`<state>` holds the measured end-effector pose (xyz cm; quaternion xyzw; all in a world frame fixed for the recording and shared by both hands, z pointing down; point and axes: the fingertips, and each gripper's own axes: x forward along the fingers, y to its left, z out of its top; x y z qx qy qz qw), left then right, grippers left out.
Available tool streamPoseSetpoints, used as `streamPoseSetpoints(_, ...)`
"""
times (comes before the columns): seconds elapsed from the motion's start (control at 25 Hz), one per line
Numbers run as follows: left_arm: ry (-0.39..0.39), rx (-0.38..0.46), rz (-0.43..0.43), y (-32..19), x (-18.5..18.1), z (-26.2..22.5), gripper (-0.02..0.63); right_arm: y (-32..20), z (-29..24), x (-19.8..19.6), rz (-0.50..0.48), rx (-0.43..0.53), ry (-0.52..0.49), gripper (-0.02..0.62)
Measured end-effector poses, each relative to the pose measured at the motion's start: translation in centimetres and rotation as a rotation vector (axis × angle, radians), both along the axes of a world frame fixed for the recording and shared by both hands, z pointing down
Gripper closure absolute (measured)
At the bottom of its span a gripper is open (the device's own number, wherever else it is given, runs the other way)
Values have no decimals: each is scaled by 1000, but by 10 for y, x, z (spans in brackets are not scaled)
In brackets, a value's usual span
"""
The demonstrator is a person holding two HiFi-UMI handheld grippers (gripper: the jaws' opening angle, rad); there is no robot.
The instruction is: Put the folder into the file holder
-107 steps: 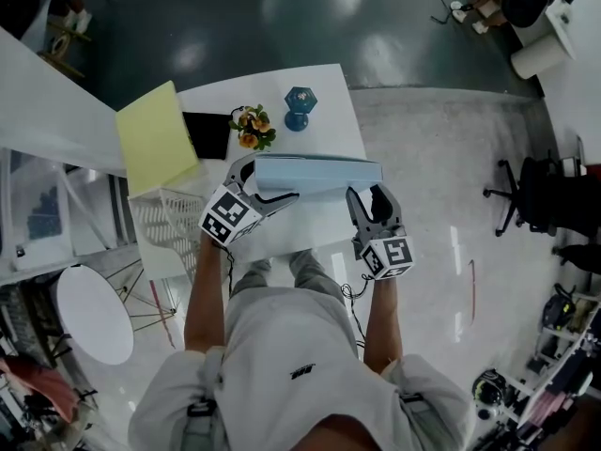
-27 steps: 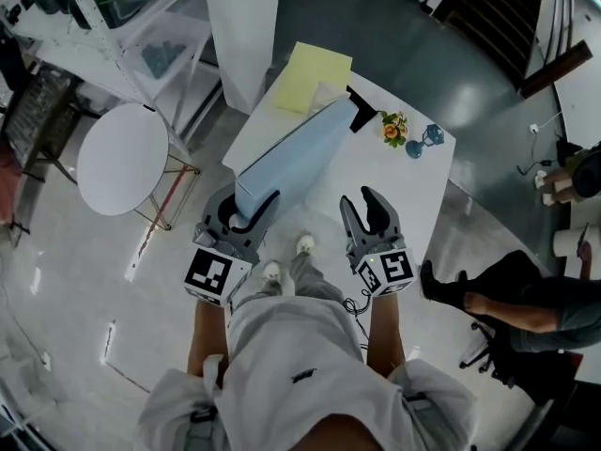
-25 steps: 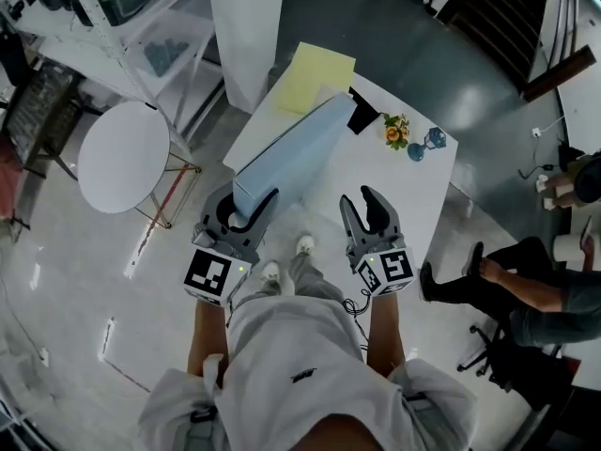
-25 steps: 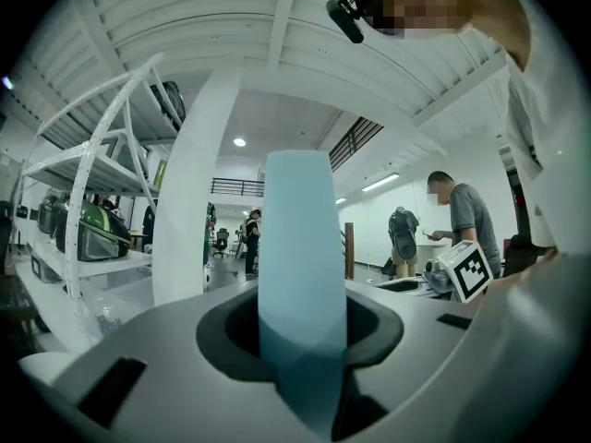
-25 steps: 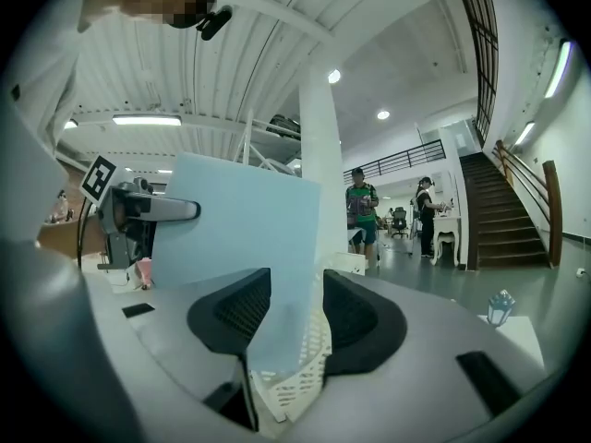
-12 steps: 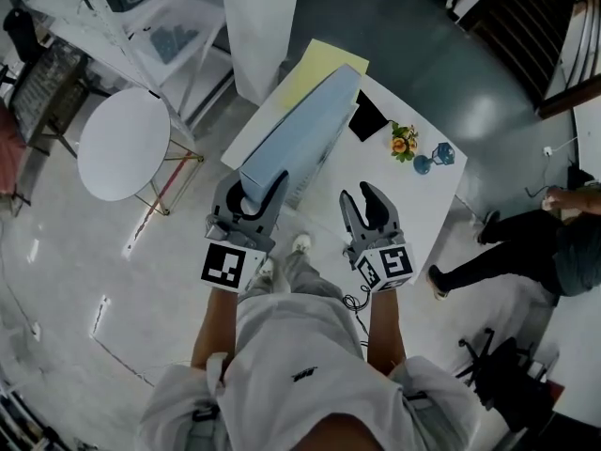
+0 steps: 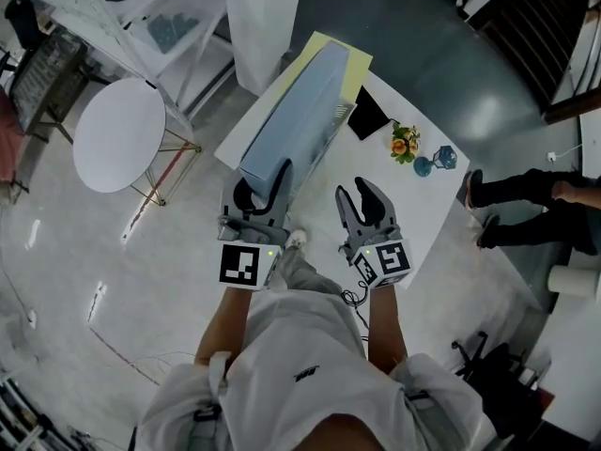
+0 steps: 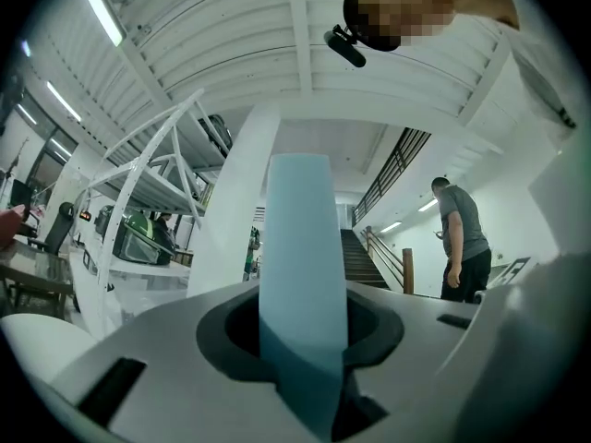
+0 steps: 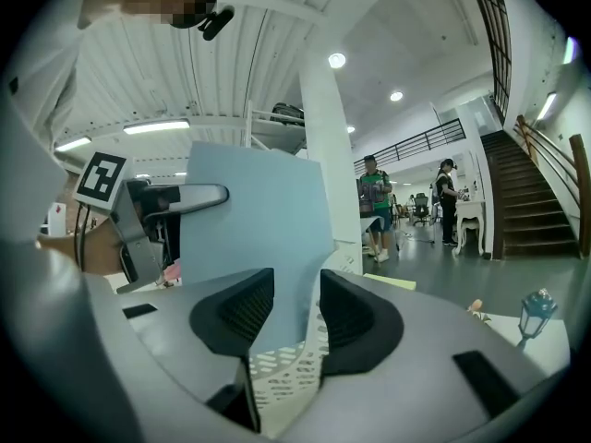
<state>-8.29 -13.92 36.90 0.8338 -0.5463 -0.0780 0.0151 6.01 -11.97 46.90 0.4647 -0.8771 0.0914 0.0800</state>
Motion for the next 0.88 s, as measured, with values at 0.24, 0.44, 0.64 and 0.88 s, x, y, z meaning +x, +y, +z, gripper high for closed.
streamPoseSetpoints(0.24,-4,28,-51,-1,17,8,456,-1,10,7,-24,4,1,440)
streamPoseSetpoints(0.44,3,59,-75,-3,24,18,456,1,21,10,-39,17,-9,440)
streamPoseSetpoints(0.64,16,71,-88,-4,27,30,457,3,32,19,-23,29,-21,440)
streamPoseSetpoints(0.88,29,61,-92,-7,35,50,456,6,43,27,-14,28,-30,440)
